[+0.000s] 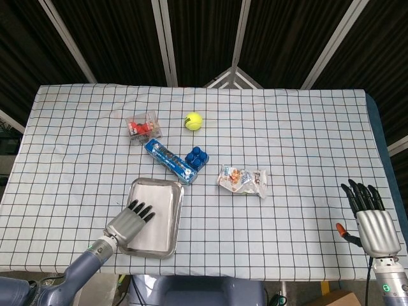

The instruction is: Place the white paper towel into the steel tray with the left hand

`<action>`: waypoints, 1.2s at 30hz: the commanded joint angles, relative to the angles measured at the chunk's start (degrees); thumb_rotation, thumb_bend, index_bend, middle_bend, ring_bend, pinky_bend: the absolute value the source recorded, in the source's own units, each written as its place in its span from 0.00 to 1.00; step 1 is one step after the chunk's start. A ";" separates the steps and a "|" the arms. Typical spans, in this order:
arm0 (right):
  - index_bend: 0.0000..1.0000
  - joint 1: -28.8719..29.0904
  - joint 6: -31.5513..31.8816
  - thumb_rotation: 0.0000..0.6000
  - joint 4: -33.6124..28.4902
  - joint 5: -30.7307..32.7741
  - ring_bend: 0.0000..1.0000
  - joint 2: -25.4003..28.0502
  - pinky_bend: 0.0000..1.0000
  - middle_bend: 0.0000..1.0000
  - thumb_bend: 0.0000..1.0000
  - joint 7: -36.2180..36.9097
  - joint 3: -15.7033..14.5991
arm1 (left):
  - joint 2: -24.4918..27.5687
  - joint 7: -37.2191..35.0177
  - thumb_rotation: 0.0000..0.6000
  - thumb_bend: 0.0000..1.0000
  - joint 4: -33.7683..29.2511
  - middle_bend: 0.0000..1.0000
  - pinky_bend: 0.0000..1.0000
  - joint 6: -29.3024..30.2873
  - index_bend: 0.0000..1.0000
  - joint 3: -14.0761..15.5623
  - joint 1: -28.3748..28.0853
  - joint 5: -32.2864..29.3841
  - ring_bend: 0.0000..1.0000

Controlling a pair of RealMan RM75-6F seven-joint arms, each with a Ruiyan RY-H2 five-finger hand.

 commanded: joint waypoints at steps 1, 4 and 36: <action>0.00 -0.01 0.06 1.00 0.02 -0.04 0.00 -0.01 0.00 0.00 0.31 0.00 0.00 | -0.16 -0.05 1.00 0.67 0.11 0.00 0.00 0.47 0.00 0.30 -0.28 0.25 0.00; 0.00 0.00 0.00 1.00 -0.02 0.00 0.00 -0.01 0.00 0.00 0.31 0.03 -0.01 | -0.15 -0.53 1.00 0.67 0.19 0.00 0.00 1.05 0.00 0.61 -0.51 0.80 0.00; 0.00 -0.05 0.25 1.00 0.21 -0.10 0.00 0.00 0.00 0.00 0.31 -0.04 0.00 | 11.66 -16.27 1.00 0.18 -8.72 0.00 0.00 17.84 0.00 2.09 6.98 21.30 0.00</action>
